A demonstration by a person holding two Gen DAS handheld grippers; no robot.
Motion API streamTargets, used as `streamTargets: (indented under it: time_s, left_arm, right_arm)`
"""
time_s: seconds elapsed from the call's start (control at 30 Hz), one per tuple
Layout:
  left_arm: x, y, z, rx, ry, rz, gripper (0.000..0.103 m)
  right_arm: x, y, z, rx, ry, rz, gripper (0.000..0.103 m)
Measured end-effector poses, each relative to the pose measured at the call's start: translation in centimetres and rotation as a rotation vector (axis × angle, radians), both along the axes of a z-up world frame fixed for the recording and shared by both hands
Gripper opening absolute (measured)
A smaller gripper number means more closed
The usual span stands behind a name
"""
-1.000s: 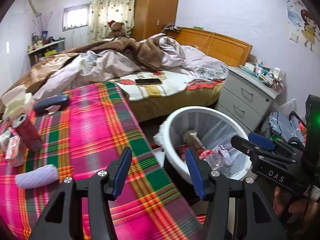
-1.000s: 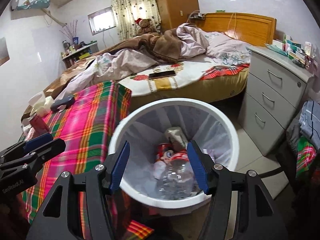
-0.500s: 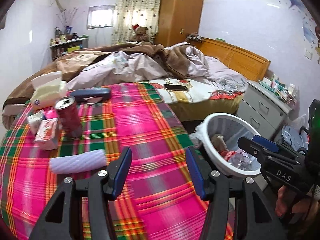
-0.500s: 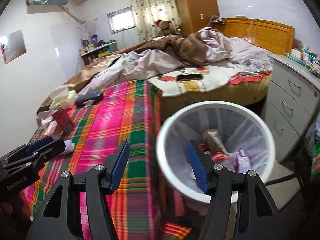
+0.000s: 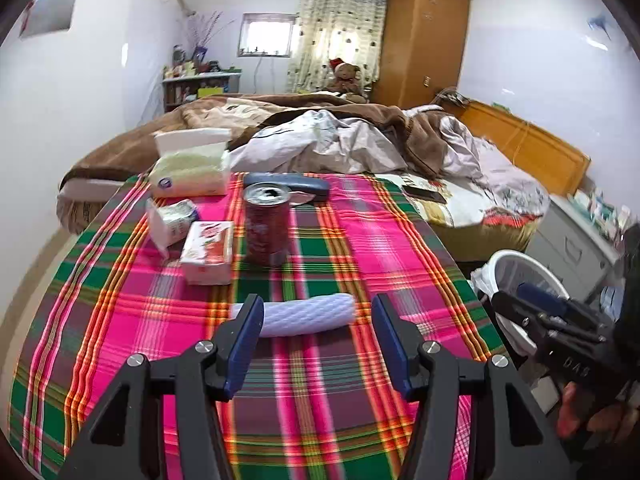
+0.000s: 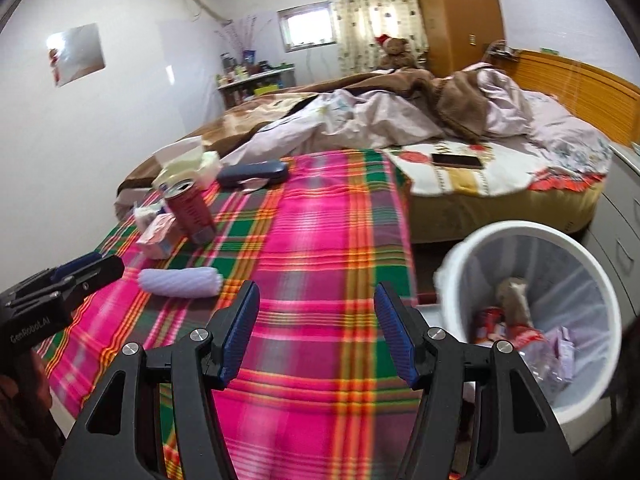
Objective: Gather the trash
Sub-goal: 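Move both tools back over the bed toward the white foam net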
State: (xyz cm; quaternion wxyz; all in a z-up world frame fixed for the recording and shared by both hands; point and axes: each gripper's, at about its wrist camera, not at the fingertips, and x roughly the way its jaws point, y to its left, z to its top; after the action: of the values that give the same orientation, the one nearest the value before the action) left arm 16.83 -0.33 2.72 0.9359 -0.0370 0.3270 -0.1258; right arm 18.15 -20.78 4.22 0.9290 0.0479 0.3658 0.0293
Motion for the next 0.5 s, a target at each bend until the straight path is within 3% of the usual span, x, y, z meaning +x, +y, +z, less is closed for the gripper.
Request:
streamTargets:
  time_s: [0.5]
  left_arm:
    - [2.7,6.6,-1.2,0.02,0.032,0.111,0.059]
  right_arm:
    - [3.4,6.3,-1.6,0.028,0.05,0.273,0.061]
